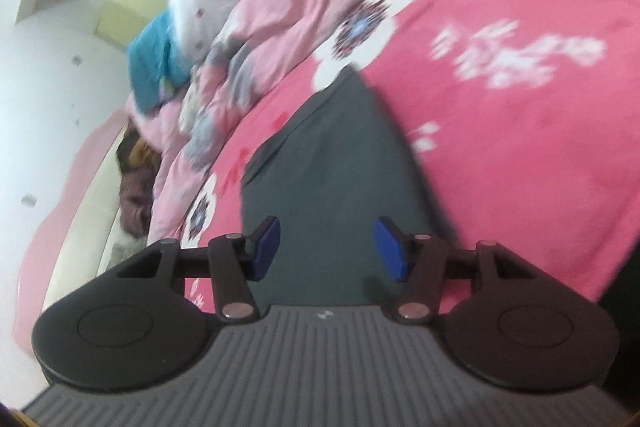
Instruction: Fold clothes
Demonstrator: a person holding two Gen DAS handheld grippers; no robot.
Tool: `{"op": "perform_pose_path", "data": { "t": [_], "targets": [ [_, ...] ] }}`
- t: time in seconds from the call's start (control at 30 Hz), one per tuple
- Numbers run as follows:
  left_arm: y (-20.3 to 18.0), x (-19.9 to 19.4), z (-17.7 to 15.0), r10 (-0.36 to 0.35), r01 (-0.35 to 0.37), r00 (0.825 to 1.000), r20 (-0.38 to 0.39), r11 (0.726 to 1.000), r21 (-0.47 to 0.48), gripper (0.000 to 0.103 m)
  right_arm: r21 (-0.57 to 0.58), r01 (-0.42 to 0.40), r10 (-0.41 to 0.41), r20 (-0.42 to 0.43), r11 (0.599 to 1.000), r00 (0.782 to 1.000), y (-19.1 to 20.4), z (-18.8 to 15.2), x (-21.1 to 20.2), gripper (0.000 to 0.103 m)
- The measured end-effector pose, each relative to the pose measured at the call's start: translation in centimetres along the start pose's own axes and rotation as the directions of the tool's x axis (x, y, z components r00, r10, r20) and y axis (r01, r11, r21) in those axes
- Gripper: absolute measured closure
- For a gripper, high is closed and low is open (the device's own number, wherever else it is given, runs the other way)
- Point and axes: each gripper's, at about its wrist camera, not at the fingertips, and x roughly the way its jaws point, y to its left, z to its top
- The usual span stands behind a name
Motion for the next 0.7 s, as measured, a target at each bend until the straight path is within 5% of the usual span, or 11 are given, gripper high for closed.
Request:
{"op": "perform_pose_path", "data": {
  "t": [0.2,0.33,0.57,0.63,0.7],
  "targets": [
    [2.6,-0.3,-0.4,-0.103,0.099,0.995,-0.02,0.986,-0.132,0.096,-0.249,0.018,-0.033,-0.055,0.968,0.998,5.1,-0.7,3.2,0.052],
    [2.3,-0.4,-0.7,-0.098,0.098,0.995,0.007,0.993,-0.068,0.095,-0.415,0.021,-0.062,-0.086,0.91,0.994,8.6,-1.3,5.4,0.051],
    [0.8,-0.4,-1.3,-0.063,0.061,0.997,0.044,0.996,0.057,0.091,-0.817,0.044,-0.221,-0.104,0.576,0.97,15.9,-6.7,13.2,0.051],
    [0.5,-0.4,-1.5,-0.062,0.057,0.996,0.058,0.995,0.081,0.09,-0.849,0.073,-0.285,-0.094,0.523,0.954,16.1,-7.4,15.0,0.053],
    [0.5,-0.4,-1.6,-0.063,0.057,0.996,0.067,0.994,0.088,0.089,-0.853,0.101,-0.329,-0.086,0.512,0.941,15.7,-7.3,16.4,0.058]
  ]
}}
